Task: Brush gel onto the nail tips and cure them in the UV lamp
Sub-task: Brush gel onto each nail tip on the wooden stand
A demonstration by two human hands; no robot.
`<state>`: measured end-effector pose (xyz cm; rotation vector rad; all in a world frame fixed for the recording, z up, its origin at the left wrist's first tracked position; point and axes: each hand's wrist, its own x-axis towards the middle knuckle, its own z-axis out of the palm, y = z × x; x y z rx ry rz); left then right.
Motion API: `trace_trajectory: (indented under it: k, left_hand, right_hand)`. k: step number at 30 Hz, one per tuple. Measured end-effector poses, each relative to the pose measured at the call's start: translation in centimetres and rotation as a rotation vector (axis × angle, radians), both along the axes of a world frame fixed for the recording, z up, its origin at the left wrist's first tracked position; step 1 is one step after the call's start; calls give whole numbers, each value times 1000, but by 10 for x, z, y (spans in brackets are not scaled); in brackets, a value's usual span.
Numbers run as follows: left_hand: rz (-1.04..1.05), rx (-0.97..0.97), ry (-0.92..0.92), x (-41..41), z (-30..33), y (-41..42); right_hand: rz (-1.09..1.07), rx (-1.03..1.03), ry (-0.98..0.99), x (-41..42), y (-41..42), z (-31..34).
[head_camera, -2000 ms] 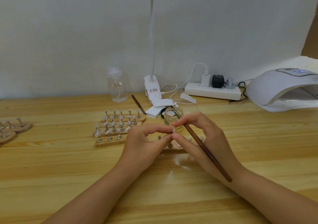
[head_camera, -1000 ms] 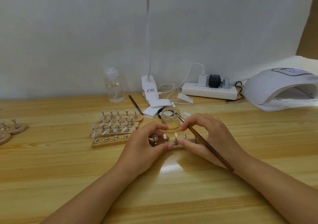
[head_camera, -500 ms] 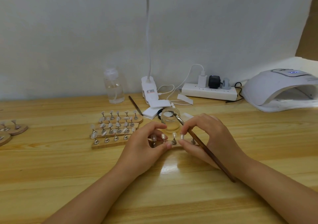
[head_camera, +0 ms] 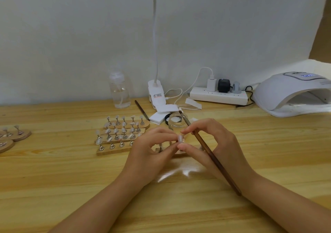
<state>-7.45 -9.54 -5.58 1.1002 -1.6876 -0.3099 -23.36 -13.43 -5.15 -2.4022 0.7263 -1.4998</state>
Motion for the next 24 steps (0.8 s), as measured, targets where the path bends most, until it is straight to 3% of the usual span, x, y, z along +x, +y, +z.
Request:
trace_trajectory:
  k: [5, 10, 15, 24]
  left_hand:
    - [86, -3, 101, 0, 2, -1]
    - [101, 49, 145, 1, 3, 0]
    - [124, 83, 136, 3, 4, 0]
    - [168, 142, 193, 3, 4, 0]
  right_hand:
    - [50, 296, -239, -3, -6, 13]
    - [-18, 432, -366, -1, -26, 34]
    - [-99, 469, -93, 4, -61, 51]
    - [-273, 368, 224, 28, -75, 50]
